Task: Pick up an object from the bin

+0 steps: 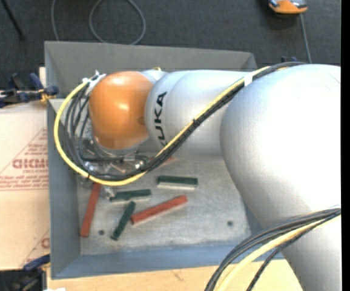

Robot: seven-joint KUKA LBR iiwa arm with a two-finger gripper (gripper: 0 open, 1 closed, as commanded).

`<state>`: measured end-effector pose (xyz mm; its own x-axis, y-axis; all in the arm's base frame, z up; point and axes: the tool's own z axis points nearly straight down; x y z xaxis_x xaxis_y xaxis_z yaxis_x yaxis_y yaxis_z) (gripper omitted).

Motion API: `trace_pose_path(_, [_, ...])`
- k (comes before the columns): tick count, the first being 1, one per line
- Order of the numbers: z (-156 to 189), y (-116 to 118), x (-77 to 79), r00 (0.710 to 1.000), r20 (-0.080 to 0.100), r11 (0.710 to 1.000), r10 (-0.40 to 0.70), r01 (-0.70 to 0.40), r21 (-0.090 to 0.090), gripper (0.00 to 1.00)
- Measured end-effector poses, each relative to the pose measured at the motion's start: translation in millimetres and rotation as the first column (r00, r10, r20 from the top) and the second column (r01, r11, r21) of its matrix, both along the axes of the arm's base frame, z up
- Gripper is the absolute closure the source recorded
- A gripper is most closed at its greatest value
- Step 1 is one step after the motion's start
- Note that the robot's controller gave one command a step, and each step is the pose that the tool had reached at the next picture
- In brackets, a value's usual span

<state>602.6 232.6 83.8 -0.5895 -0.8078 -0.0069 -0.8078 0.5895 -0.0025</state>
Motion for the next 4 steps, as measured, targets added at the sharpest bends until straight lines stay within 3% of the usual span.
trace_pose_path(1, [126.3, 1.2, 42.9, 1.000, 0.009, 1.000, 0.012, -0.012, 0.001, 1.00])
trace_pose_path(2, [120.5, 1.4, 40.1, 1.000, -0.002, 1.000, 0.010, -0.010, 0.000, 0.00])
trace_pose_path(3, [-6.2, 3.7, 19.2, 0.817, 0.004, 0.817, 0.577, -0.577, -0.010, 0.00])
trace_pose_path(4, [36.6, -37.6, 21.7, 0.910, 0.000, 0.910, 0.415, -0.415, -0.002, 0.00])
